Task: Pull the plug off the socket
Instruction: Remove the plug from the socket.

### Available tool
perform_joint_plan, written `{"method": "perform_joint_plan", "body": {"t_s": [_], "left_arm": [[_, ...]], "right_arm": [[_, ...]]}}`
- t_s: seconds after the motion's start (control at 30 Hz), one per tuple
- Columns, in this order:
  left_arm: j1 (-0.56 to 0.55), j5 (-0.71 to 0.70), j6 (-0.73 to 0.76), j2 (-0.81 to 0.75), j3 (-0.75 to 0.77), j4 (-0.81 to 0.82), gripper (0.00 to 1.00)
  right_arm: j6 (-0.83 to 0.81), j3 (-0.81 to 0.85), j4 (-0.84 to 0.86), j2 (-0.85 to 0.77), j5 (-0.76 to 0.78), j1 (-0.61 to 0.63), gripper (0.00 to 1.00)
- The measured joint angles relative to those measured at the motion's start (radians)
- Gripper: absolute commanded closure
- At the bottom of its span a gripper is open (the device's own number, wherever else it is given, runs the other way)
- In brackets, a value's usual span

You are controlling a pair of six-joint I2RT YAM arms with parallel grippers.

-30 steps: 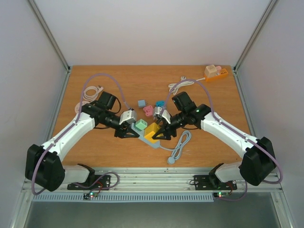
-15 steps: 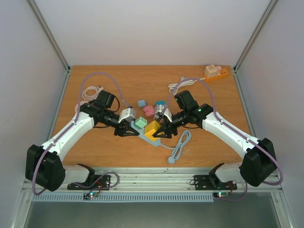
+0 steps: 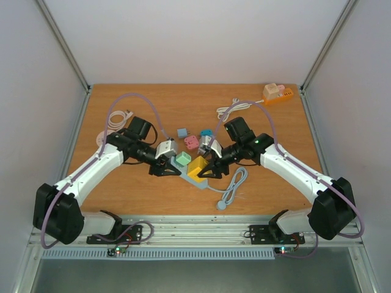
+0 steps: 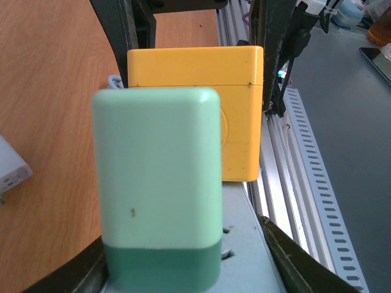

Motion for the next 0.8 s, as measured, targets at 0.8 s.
{"method": "perform_joint_plan", "body": {"t_s": [0.8], "left_arm": [[0.019,0.005,0.0,0.01,0.01,-0.008,1.0]], "right_arm": [[-0.016,0.0,0.003,0.0,0.01,0.001,0.99]]}}
